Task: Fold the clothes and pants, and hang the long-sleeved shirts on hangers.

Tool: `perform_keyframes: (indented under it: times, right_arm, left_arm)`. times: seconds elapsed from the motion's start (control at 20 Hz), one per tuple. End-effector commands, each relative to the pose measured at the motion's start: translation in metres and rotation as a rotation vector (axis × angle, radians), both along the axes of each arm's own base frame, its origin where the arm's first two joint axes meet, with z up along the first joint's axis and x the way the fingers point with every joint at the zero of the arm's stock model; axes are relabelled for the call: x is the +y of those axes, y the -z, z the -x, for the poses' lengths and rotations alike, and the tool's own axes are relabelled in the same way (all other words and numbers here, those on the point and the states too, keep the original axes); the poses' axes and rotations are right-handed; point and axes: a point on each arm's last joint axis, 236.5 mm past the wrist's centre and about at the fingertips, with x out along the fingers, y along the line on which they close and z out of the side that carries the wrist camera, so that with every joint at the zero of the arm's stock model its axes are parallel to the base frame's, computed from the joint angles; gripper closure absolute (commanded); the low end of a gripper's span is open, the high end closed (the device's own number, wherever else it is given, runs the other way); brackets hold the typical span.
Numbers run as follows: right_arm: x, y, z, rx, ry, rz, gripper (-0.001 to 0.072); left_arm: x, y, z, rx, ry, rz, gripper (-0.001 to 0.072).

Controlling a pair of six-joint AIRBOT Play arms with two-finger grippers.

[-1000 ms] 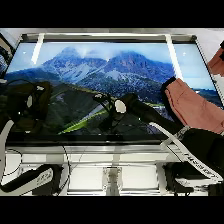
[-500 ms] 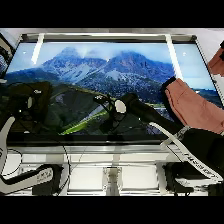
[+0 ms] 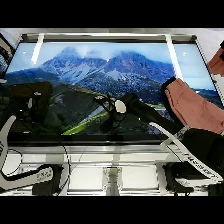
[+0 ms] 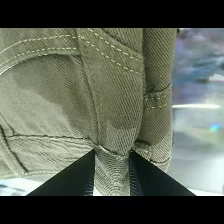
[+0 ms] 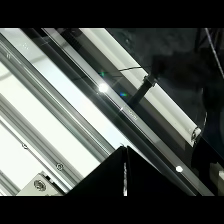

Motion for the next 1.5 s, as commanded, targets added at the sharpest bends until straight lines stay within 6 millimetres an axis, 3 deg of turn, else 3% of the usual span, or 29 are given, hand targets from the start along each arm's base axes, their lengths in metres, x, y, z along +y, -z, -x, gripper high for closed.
perform_keyframes:
  times: [0.0, 0.05, 0.1, 0.25, 0.35, 0.4, 0.5, 0.65, 0.7, 0.8, 0.95, 1.0, 1.05, 1.15, 1.2, 1.3, 1.45]
  right_arm:
    - [0.000, 0.000, 0.000, 0.001, 0.001, 0.000, 0.0685]
    - [0.000, 0.000, 0.000, 0.001, 0.001, 0.000, 0.0685]
    - [0.000, 0.000, 0.000, 0.000, 0.001, 0.000, 0.0685]
    - [-0.003, 0.000, -0.004, -0.029, -0.033, 0.009, 0.0685]
    - [-0.009, -0.006, -0.013, -0.082, -0.085, 0.023, 0.0685]
    - [-0.013, -0.014, -0.019, -0.106, -0.107, 0.025, 0.0686]
    - [-0.016, -0.037, -0.031, -0.163, -0.160, 0.004, 0.0686]
    - [-0.009, -0.083, -0.049, -0.307, -0.290, -0.076, 0.0680]
    - [-0.005, -0.096, -0.052, -0.355, -0.340, -0.100, 0.0632]
    - [0.007, -0.107, -0.049, -0.401, -0.452, -0.153, 0.0369]
    - [0.024, -0.115, -0.038, -0.444, -0.612, -0.244, 0.0320]
    - [0.027, -0.117, -0.040, -0.465, -0.620, -0.256, 0.0273]
    - [0.030, -0.118, -0.045, -0.486, -0.610, -0.262, 0.0175]
    - [0.043, -0.118, -0.056, -0.523, -0.576, -0.296, 0.0085]
    - [0.054, -0.115, -0.058, -0.518, -0.549, -0.336, 0.0085]
    - [0.076, -0.097, -0.060, -0.500, -0.525, -0.376, 0.0086]
    - [0.111, -0.056, -0.071, -0.537, -0.517, -0.371, 0.0087]
  left_arm:
    - [0.011, -0.004, 0.001, 0.001, -0.008, -0.049, 0.0480]
    - [0.011, -0.006, 0.000, -0.005, -0.009, -0.051, 0.0530]
    - [0.011, -0.009, 0.000, -0.014, -0.009, -0.052, 0.0633]
    - [0.010, -0.031, -0.007, -0.076, 0.011, -0.066, 0.0654]
    - [0.004, -0.068, -0.022, -0.167, 0.067, -0.084, 0.0655]
    - [-0.003, -0.095, -0.032, -0.228, 0.108, -0.092, 0.0655]
    - [-0.035, -0.151, -0.043, -0.305, 0.240, -0.042, 0.0656]
    - [-0.111, -0.224, -0.042, -0.419, 0.453, 0.140, 0.0656]
    - [-0.133, -0.245, -0.039, -0.449, 0.521, 0.178, 0.0656]
    - [-0.159, -0.270, -0.027, -0.460, 0.611, 0.193, 0.0656]
    - [-0.184, -0.273, -0.007, -0.400, 0.719, 0.213, 0.0655]
    - [-0.189, -0.271, -0.002, -0.378, 0.733, 0.223, 0.0655]
    - [-0.194, -0.269, 0.001, -0.364, 0.744, 0.229, 0.0655]
    - [-0.201, -0.269, 0.002, -0.366, 0.752, 0.240, 0.0655]
    - [-0.203, -0.269, 0.002, -0.365, 0.759, 0.242, 0.0655]
    - [-0.205, -0.269, 0.002, -0.364, 0.766, 0.244, 0.0655]
    - [-0.207, -0.269, 0.003, -0.371, 0.744, 0.260, 0.0655]
